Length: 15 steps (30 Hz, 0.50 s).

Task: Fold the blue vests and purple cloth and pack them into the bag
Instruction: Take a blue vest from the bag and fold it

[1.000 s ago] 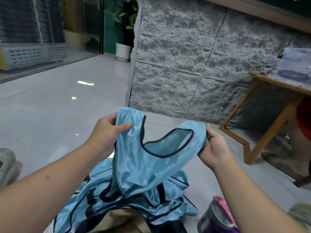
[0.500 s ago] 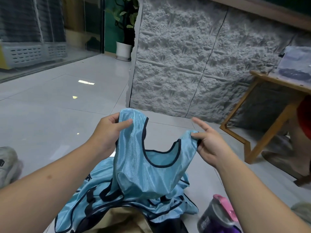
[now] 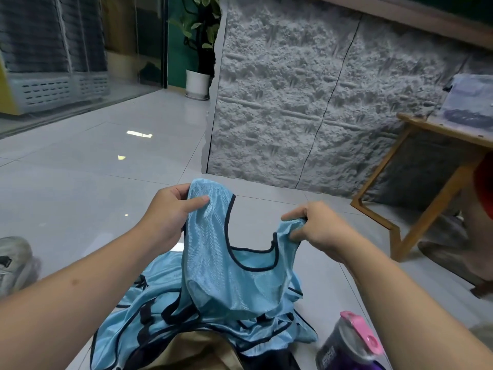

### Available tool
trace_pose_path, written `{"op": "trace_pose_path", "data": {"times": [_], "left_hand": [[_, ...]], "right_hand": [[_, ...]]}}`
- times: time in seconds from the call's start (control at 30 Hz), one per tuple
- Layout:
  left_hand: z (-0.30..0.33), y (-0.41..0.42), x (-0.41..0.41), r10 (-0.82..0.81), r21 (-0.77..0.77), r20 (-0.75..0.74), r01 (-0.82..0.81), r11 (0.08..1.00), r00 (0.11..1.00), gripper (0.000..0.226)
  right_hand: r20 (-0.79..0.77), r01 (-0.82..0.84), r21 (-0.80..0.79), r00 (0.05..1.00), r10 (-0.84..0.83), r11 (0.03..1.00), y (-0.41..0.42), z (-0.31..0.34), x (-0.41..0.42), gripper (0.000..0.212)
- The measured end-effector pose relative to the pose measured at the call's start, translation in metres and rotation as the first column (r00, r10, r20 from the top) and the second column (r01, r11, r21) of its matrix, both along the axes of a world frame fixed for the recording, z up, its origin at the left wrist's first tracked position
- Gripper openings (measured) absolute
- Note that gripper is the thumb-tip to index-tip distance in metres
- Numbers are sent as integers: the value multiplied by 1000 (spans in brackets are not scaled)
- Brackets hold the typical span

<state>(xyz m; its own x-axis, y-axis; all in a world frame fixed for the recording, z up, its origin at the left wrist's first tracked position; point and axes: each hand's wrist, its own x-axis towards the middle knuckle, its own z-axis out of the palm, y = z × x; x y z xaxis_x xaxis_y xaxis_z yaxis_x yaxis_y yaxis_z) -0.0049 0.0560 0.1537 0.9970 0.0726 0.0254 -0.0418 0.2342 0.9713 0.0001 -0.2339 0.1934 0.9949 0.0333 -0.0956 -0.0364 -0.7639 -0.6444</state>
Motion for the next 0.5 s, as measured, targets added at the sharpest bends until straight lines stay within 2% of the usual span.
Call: {"op": "trace_pose_path", "data": {"times": [0.07, 0.13, 0.23, 0.37, 0.5], "left_hand": [[0, -1, 0, -3, 10, 3, 3, 1000, 1000, 17], [1, -2, 1, -6, 15, 5, 6, 1000, 1000, 16], [2, -4, 1, -9, 10, -1, 9, 1000, 1000, 14], [6, -8, 2, -16, 24, 2, 16, 1000, 1000, 12], [23, -9, 9, 44, 184, 91, -60, 981, 995, 12]], "right_hand": [[30, 17, -10, 999, -17, 1000, -2, -2, 1, 24], [47, 24, 15, 999, -24, 1000, -3, 0, 1, 14], [65, 12, 33, 998, -14, 999, -5, 3, -1, 13], [180, 36, -39, 983, -28, 999, -10, 12, 0, 10], [315, 78, -68, 948, -52, 995, -8, 37, 1, 24]]}}
